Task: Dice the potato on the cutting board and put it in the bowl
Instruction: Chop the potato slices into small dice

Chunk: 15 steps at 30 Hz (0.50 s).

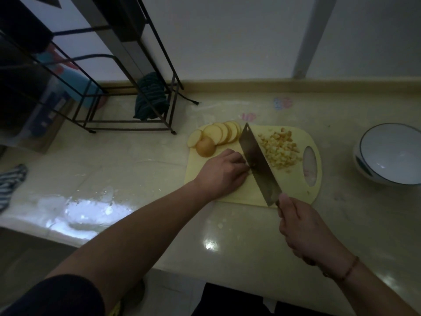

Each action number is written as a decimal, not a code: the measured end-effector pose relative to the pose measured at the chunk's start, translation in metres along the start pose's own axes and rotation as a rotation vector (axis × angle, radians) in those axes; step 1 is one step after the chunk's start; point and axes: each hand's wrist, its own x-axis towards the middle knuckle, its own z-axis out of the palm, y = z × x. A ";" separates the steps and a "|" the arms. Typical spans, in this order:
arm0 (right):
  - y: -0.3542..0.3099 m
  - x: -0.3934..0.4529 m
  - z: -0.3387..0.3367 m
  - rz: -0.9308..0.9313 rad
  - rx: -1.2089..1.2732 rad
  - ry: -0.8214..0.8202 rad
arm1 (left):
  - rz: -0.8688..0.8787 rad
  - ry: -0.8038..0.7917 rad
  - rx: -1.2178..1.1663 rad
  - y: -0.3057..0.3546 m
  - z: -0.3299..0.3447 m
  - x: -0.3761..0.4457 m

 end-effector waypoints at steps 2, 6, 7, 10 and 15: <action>-0.002 -0.001 0.002 -0.011 -0.024 0.002 | -0.003 0.001 -0.001 -0.002 0.002 -0.001; -0.008 -0.002 0.009 -0.102 -0.167 0.046 | -0.026 0.031 0.003 0.000 0.007 -0.004; -0.008 -0.003 0.012 -0.119 -0.193 0.052 | -0.032 0.036 0.007 0.001 0.008 -0.004; -0.004 -0.010 0.016 -0.117 -0.213 0.062 | -0.034 0.024 0.018 0.001 0.005 -0.004; -0.002 -0.019 0.016 -0.091 -0.223 0.037 | -0.034 0.001 0.017 0.002 0.005 -0.003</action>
